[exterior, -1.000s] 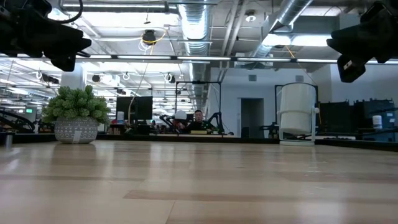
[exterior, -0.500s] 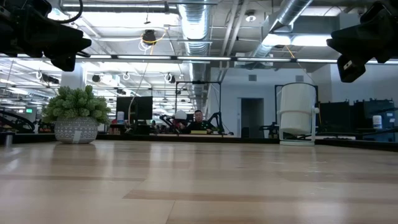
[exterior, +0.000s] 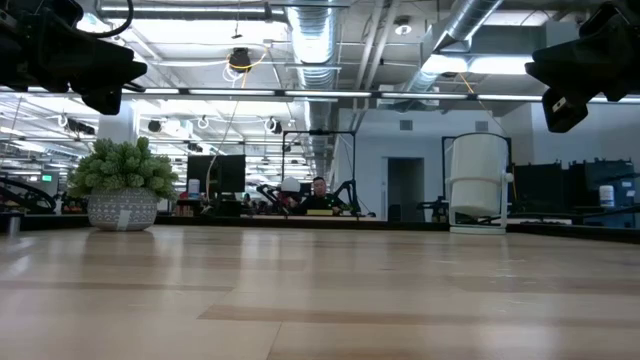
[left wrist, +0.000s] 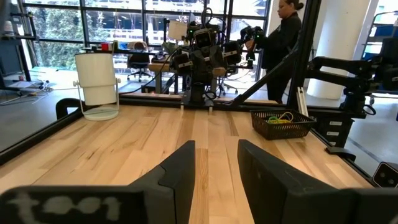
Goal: Pick and place rubber bands into bin
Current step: Return to Home Position
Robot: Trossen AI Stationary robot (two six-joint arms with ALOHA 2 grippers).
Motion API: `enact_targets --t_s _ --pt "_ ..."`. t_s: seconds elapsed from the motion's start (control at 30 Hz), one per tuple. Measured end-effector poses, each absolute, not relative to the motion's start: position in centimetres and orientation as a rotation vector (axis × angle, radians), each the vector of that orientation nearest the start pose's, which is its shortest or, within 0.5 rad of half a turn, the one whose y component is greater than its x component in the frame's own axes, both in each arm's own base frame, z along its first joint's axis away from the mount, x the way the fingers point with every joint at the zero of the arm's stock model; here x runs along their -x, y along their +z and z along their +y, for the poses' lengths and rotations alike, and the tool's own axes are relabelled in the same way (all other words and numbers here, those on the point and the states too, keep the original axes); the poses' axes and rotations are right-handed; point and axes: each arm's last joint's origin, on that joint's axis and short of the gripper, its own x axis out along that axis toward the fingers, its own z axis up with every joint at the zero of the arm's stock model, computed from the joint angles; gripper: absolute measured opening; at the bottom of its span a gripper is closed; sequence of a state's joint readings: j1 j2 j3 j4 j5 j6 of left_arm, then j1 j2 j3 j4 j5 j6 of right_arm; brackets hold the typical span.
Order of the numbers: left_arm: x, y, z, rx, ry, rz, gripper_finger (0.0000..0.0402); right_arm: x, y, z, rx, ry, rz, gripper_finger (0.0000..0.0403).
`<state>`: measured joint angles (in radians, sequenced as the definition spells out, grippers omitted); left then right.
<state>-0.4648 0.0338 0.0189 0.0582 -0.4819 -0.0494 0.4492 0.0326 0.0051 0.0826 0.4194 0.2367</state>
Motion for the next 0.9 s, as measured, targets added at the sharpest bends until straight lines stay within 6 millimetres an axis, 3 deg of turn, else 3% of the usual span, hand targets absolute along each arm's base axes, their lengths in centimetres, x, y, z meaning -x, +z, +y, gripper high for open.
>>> enact_targets --t_s 0.9 --pt "-9.12 17.28 -3.08 0.069 0.016 -0.039 0.0109 -9.23 17.04 3.14 -0.26 0.036 -0.046 0.0066"
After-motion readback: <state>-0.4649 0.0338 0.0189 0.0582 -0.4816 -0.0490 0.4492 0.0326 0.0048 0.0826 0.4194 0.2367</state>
